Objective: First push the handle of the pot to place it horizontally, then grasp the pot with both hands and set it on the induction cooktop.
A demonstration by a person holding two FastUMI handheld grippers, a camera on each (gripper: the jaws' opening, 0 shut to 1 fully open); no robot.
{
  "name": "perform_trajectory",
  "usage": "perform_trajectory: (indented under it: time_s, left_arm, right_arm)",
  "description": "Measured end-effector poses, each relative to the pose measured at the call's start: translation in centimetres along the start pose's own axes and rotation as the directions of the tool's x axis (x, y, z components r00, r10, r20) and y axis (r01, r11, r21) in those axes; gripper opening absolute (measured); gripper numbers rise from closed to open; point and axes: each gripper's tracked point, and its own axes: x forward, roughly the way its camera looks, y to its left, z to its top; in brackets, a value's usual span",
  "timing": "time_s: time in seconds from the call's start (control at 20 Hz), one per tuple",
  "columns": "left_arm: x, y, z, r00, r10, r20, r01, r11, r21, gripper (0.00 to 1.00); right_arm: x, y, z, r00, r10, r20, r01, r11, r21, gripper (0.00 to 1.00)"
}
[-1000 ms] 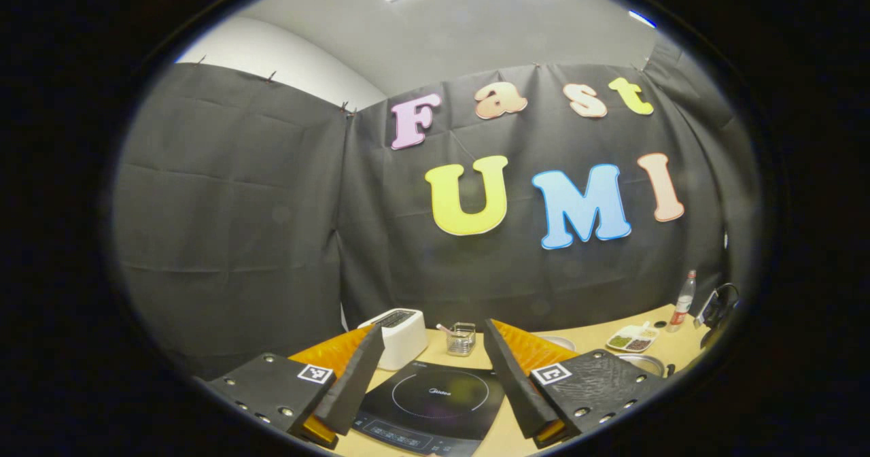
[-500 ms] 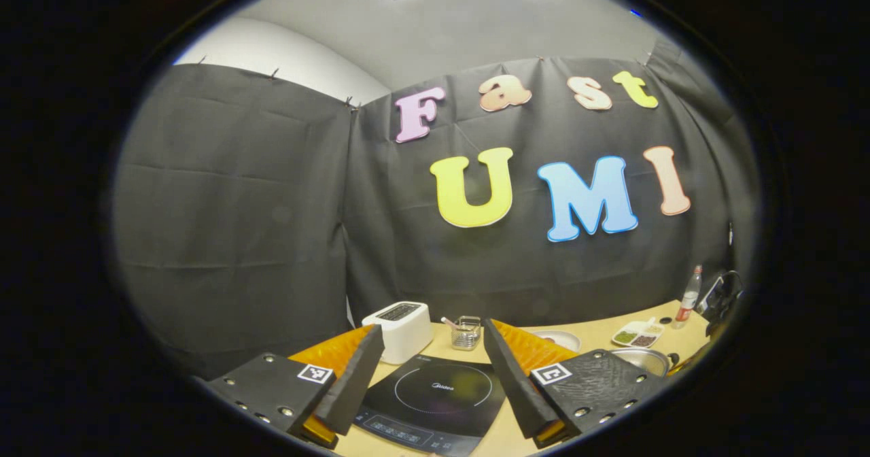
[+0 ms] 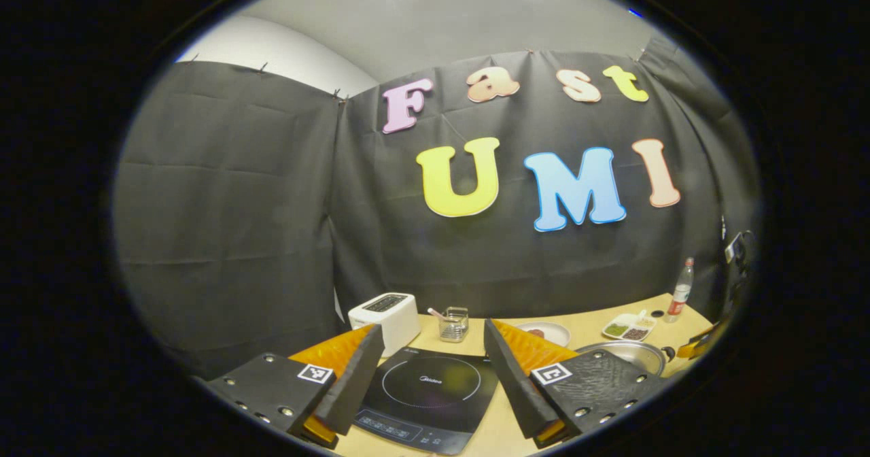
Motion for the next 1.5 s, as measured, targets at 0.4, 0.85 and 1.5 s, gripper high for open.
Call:
perform_trajectory:
  time_s: [0.4,0.85,1.5]
  left_arm:
    - [2.0,-4.9,-3.5,0.988,-0.144,-0.064,0.142,0.989,-0.029,0.88]
    - [6.7,-8.4,-10.3,0.938,-0.261,-0.228,0.241,0.964,-0.112,0.90]
    - [10.7,-15.3,-18.7,0.836,-0.377,-0.398,0.391,0.919,-0.048,0.89]
  right_arm:
    - [-3.0,-1.0,4.2,0.978,-0.061,0.197,0.054,0.998,0.040,0.96]
    - [-1.9,-1.2,3.9,0.981,-0.055,0.184,0.050,0.998,0.032,0.96]
    - [2.7,-1.0,2.4,0.994,-0.044,0.096,0.040,0.998,0.041,0.96]
